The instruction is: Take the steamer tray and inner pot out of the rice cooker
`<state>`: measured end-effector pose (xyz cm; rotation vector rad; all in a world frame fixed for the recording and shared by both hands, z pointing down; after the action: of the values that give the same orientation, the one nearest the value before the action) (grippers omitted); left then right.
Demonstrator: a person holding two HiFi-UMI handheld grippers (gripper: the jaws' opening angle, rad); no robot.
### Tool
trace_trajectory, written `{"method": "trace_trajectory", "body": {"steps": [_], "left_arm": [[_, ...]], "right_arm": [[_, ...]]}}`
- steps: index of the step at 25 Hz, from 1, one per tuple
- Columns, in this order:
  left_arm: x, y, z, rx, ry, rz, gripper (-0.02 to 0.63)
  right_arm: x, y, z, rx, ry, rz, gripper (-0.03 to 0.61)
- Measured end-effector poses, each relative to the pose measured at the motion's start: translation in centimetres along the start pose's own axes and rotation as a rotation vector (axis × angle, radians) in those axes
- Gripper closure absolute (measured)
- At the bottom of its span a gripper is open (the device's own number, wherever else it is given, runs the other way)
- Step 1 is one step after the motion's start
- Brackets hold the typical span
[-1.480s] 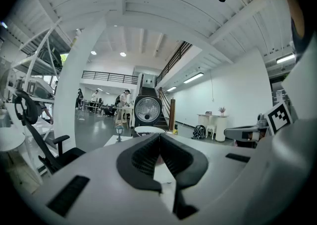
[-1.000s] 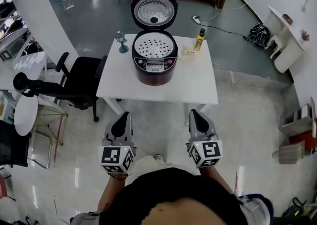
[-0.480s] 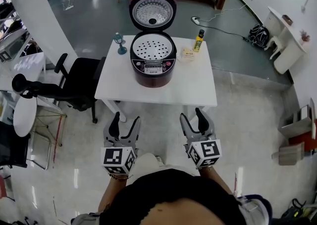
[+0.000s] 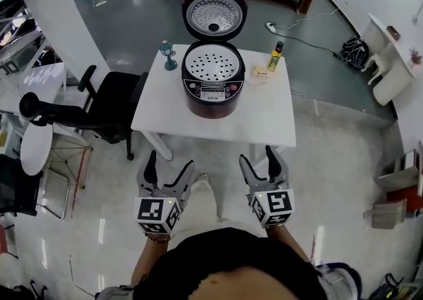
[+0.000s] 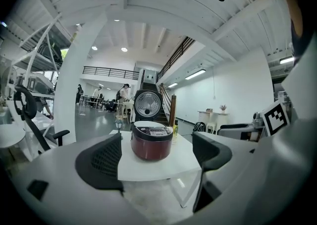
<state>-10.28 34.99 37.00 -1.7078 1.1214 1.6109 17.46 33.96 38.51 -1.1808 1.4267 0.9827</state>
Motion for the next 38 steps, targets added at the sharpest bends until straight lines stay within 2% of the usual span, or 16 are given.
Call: {"method": "trace_trajectory", "body": {"steps": [5, 12, 22, 26, 32, 35, 38], "left_arm": [[0.2, 1.6, -1.7, 0.009, 0.003, 0.006, 0.187], [1.3, 4.5, -6.9, 0.011, 0.008, 0.002, 0.187], [3.8, 9.8, -15.7, -0.006, 0.025, 0.020, 0.187], [4.7, 11.9, -18.7, -0.001, 0.045, 0.016, 0.187], [5.8, 14.7, -22.9, -0.011, 0.087, 0.017, 0.187], [6.1, 16.0, -24.7, -0.015, 0.102, 0.015, 0.187], [6.3, 17.2, -26.4, -0.023, 0.115, 0.022, 0.187]], "right_arm": [[0.0, -0.8, -2.3, 0.008, -0.016, -0.017, 0.275], [1.7, -1.1, -7.5, 0.041, -0.033, 0.086, 0.275], [4.3, -3.2, -17.2, 0.017, -0.029, 0.044, 0.275], [5.7, -3.8, -21.1, 0.000, -0.027, 0.063, 0.275], [5.9, -4.7, -25.7, -0.029, 0.041, 0.112, 0.275], [6.5, -4.6, -27.5, -0.030, 0.056, 0.092, 0.275], [6.4, -5.3, -29.3, -0.043, 0.060, 0.114, 0.275]]}}
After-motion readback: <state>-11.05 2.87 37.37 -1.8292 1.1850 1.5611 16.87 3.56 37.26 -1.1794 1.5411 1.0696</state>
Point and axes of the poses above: the fingertips, and each gripper's own axes: z backward along the fingers, y to its left, x out of its top, the point moved 9 cm from there along z, backward along the fingers, and after that the axes turned 12 degrees about -x, right-handed, at the moved point
